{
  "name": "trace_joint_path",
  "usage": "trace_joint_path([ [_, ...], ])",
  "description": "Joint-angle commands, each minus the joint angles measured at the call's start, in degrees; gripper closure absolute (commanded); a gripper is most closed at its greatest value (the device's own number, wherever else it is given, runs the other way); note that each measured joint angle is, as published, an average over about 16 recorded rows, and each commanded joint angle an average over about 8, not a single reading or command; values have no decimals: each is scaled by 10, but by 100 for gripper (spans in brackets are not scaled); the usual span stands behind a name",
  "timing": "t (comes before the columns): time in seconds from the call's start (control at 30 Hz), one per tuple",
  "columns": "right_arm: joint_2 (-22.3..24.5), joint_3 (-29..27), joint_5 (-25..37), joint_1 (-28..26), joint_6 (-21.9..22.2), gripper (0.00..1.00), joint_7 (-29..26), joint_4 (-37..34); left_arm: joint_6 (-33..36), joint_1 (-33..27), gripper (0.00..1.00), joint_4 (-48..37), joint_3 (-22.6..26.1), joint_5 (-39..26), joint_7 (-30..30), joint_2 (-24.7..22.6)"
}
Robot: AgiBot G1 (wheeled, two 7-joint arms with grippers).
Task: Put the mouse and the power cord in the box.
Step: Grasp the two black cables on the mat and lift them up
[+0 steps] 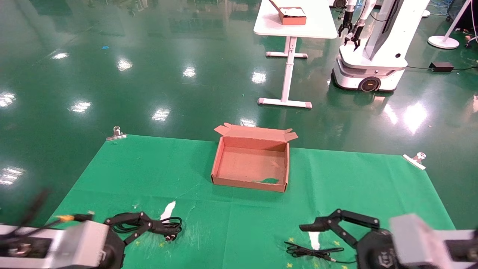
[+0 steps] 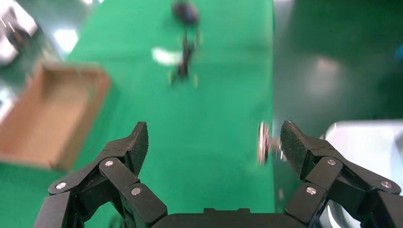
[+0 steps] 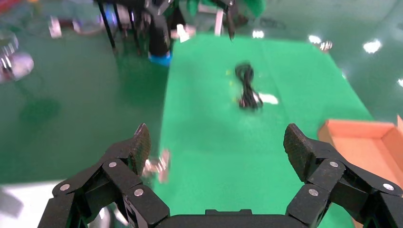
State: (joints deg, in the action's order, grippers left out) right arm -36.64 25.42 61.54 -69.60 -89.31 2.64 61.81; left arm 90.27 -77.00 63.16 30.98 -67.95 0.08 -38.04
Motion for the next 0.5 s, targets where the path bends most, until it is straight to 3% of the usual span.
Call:
trace_joint_path([
  [0.03,-8,22,33,-20,-3,0,28,-25,1,-24,0,-28,30,-39,20,-10],
  [0.27,-78,101,223,-93,41,0,161,-180,-45,-108,0,-223,113,-196,128,-107],
  [0.5,-166,136,296,-151,89,0,264,-331,-172,-158,0,-388,147,-294,206,-189],
])
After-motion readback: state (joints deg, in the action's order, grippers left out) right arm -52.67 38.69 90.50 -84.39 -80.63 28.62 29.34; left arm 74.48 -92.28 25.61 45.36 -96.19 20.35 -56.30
